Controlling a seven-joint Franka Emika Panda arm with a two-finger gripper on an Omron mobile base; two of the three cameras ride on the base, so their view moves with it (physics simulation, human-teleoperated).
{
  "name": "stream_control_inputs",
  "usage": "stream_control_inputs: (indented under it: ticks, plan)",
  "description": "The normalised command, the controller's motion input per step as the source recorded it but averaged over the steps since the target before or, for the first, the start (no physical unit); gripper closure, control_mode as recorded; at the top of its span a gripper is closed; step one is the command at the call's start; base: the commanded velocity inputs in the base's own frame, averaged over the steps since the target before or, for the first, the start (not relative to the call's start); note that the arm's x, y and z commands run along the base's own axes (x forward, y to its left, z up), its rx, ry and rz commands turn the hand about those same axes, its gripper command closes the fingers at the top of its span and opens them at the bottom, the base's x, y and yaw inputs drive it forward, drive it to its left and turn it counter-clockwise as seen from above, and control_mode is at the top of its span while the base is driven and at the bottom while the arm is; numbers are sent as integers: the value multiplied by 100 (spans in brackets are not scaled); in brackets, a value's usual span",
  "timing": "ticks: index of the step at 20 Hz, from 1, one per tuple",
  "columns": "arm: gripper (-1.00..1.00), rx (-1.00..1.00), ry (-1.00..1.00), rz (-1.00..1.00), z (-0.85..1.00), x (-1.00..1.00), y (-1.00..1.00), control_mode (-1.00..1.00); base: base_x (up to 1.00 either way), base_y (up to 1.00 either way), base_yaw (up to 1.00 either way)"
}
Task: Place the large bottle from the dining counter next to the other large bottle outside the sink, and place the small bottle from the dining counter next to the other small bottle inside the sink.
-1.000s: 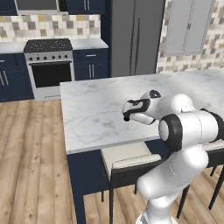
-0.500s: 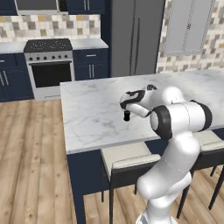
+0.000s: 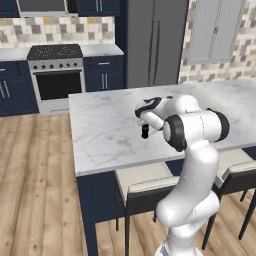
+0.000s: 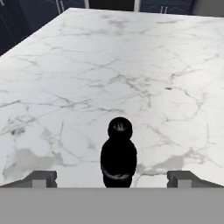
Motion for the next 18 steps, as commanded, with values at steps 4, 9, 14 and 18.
stream_control_inputs:
  ticks: [4, 9, 14, 18]
  plan:
    - [-100, 0, 6, 3, -31, 26, 0, -100, 0, 0, 0]
    - [-100, 0, 2, 2, -11, 26, 0, -100, 0, 0, 0]
    - [-100, 0, 0, 0, 0, 31, 0, -100, 0, 0, 0]
    - [-100, 0, 1, 0, -6, 29, 0, -100, 0, 0, 0]
